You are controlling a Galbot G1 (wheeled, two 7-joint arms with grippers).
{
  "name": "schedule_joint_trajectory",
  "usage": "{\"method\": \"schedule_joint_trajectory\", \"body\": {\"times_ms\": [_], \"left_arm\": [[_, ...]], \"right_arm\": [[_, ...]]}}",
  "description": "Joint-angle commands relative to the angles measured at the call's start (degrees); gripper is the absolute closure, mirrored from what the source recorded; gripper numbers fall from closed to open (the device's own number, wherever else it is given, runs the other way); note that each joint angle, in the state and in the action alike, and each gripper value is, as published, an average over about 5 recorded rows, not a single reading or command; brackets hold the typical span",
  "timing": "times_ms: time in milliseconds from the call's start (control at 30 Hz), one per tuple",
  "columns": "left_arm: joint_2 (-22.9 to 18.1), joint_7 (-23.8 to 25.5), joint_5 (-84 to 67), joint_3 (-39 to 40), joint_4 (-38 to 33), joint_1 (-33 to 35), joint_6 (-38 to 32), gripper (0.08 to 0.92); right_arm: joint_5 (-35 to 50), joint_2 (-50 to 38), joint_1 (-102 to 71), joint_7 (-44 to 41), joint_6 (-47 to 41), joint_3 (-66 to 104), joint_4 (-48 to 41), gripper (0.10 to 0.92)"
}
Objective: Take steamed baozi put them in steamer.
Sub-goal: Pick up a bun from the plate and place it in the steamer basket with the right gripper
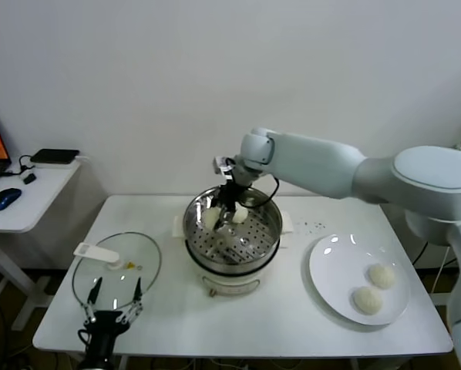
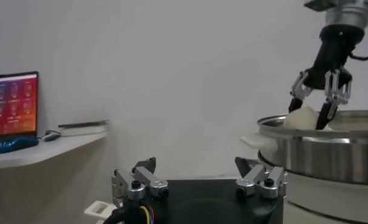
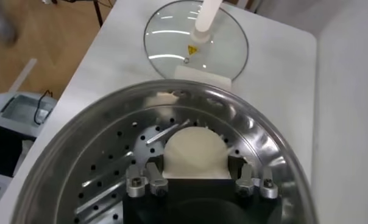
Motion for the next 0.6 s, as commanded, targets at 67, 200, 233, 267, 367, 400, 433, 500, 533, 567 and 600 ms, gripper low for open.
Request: {"method": "schedule_joint_trajectory", "body": {"times_ms": [67, 200, 233, 267, 367, 400, 433, 500, 533, 567, 600], "left_arm": [[0.07, 0.03, -0.18, -0.02, 0.26, -0.08, 0.02, 0.177], [0.08, 0.02, -0.15, -0.03, 0.39, -0.02, -0.07, 0.177], [0.07, 0.02, -0.15, -0.03, 0.40, 0.02, -0.11, 0.177], [0.06, 0.01, -0.15, -0.03, 0.41, 0.05, -0.13, 0.177], [0.02, 0.00, -0.13, -0.01, 0.43, 0.14, -0.19, 0.177], [0.02, 0.00, -0.11, 0.00, 0.43, 0.17, -0.21, 0.177], [0.02, 0.00, -0.10, 0.01, 0.43, 0.21, -0.22, 0.177], [0.03, 0.00, -0.08, 0.03, 0.42, 0.27, -0.25, 0.177], [0.03, 0.00, -0.06, 0.04, 0.41, 0.29, -0.25, 0.177], [0.02, 0.00, -0.04, 0.06, 0.40, 0.31, -0.25, 0.177], [0.01, 0.00, 0.00, 0.09, 0.36, 0.32, -0.24, 0.177]], "right_arm": [[-2.25, 2.52, -3.72, 0.14, -0.09, 1.45, -2.18, 0.345], [-2.80, 2.51, -4.06, 0.22, -0.07, 1.86, -2.24, 0.345], [-2.96, 2.46, -4.14, 0.27, -0.06, 1.93, -2.22, 0.345], [-3.14, 2.41, -4.23, 0.34, -0.03, 2.03, -2.21, 0.344], [-3.55, 2.14, -4.37, 0.45, 0.03, 2.27, -2.05, 0.320], [-3.75, 2.03, -4.36, 0.41, 0.07, 2.33, -1.97, 0.305], [-3.94, 1.90, -4.34, 0.35, 0.10, 2.40, -1.88, 0.283], [-4.34, 1.61, -4.31, 0.27, 0.17, 2.67, -1.75, 0.238], [-4.47, 1.43, -4.26, 0.22, 0.18, 2.84, -1.66, 0.226], [-4.49, 1.23, -4.11, 0.18, 0.19, 2.98, -1.49, 0.213], [-4.38, 0.93, -3.81, 0.08, 0.21, 3.11, -1.20, 0.208]]}}
